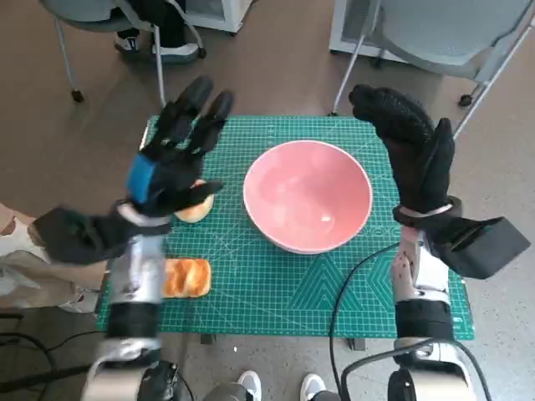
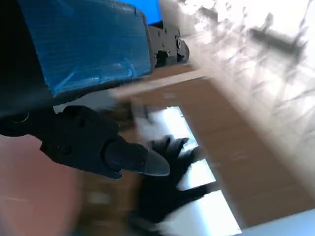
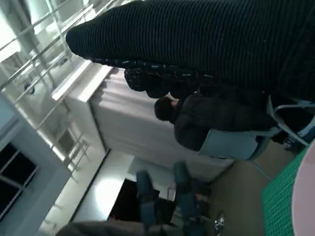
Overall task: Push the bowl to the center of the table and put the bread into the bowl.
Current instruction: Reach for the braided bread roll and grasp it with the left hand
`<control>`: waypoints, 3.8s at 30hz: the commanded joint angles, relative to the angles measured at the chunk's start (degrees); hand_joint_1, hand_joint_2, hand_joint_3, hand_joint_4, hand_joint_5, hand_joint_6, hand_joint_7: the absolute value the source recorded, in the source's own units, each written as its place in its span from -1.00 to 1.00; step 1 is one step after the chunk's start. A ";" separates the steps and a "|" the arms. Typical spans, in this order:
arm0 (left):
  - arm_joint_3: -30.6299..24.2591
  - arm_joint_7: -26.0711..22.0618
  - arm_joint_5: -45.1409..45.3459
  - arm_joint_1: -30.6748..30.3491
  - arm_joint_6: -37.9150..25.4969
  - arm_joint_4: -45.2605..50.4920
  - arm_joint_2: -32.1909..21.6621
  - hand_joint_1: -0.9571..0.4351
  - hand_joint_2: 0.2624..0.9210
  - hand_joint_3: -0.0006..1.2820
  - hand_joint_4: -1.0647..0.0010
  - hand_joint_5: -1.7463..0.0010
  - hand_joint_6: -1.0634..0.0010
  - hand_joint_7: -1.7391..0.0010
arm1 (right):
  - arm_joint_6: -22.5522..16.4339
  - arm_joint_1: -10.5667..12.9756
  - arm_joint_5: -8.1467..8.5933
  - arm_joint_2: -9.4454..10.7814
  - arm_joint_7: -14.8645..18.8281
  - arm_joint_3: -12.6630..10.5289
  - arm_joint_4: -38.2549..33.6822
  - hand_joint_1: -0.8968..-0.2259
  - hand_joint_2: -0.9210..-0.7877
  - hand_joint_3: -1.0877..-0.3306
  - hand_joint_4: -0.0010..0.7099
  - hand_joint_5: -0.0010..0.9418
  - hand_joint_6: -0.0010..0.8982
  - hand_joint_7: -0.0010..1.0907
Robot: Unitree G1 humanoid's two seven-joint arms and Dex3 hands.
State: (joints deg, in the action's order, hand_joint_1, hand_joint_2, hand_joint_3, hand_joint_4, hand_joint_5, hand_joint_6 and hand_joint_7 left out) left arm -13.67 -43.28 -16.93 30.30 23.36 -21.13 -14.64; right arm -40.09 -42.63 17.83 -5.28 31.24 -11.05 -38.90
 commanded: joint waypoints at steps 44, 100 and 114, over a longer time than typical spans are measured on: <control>16.12 1.00 37.04 -23.81 -43.97 42.00 -27.84 0.09 0.26 -0.97 0.67 0.99 0.37 0.96 | 2.47 5.23 2.42 1.35 0.46 0.27 3.54 -0.15 -1.00 -0.13 -0.32 -0.99 -0.45 -0.64; 31.03 11.37 49.86 -15.80 -46.88 21.27 -23.23 0.53 0.66 -0.82 -0.26 -0.10 -0.34 0.55 | 5.99 7.93 2.87 0.35 0.22 0.27 9.28 -0.15 -1.00 -0.10 -0.33 -1.00 -0.78 -0.19; 27.53 15.01 47.34 -19.41 -39.34 22.29 -23.91 0.38 0.68 -0.67 -0.30 -0.47 -0.42 -0.07 | 5.82 7.63 2.99 0.09 0.71 0.12 8.74 -0.15 -1.00 -0.10 -0.33 -1.00 -0.81 -0.15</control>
State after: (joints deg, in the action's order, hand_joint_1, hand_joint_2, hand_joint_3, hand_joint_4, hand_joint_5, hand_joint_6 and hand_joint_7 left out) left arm 14.01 -27.02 31.39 12.93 -16.52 1.13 -38.04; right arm -34.85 -36.23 20.35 -4.97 31.40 -10.95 -29.43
